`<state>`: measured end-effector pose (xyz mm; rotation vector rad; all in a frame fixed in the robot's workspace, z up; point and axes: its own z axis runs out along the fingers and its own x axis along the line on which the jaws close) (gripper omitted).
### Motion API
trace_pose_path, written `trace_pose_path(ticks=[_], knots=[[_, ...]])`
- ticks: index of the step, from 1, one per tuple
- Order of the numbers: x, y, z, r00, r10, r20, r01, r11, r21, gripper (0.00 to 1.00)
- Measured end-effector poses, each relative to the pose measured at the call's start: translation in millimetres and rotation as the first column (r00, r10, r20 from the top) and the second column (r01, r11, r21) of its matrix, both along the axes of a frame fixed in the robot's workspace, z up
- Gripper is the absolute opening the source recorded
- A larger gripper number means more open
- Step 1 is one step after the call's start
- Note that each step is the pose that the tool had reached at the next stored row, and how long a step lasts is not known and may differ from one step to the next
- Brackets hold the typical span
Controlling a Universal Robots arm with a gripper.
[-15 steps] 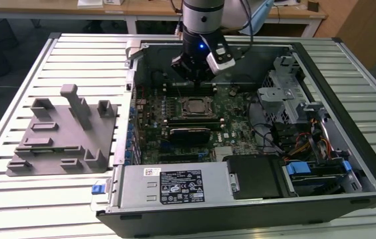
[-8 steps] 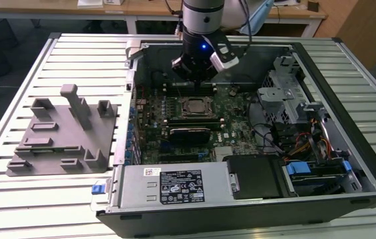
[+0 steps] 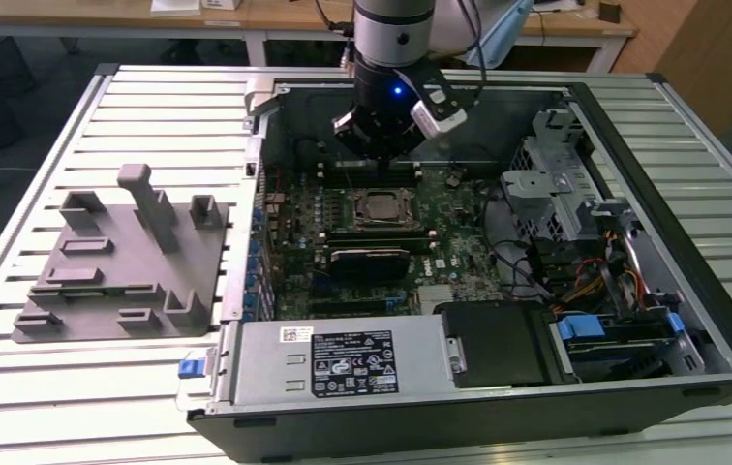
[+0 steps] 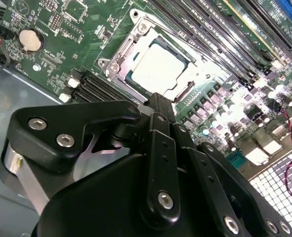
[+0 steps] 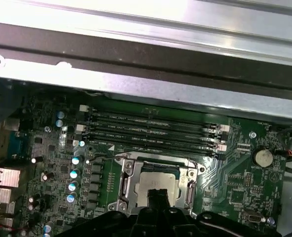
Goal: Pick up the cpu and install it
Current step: 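Install the first cpu locking lever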
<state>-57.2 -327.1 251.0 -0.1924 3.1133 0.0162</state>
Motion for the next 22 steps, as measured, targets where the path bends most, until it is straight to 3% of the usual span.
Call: trace_pose_path(ticks=[1, 5, 11, 18, 22], knots=[[-8.6, -0.4, -0.2, 1.0000, 0.008, -0.0055, -0.008, 1.0000, 0.0001, 0.11], [-22.1, -0.4, -1.2, 1.0000, 0.007, -0.0054, -0.007, 1.0000, 0.0004, 0.11], [-25.1, -0.3, -1.6, 0.9982, -0.059, -0.0055, 0.059, 0.9982, 0.0005, 0.11], [-47.7, -0.3, -1.7, 0.9981, -0.062, -0.0054, 0.062, 0.9981, 0.0005, 0.11], [-54.0, 0.4, -1.7, 0.9981, -0.062, -0.0054, 0.062, 0.9981, 0.0005, 0.11]])
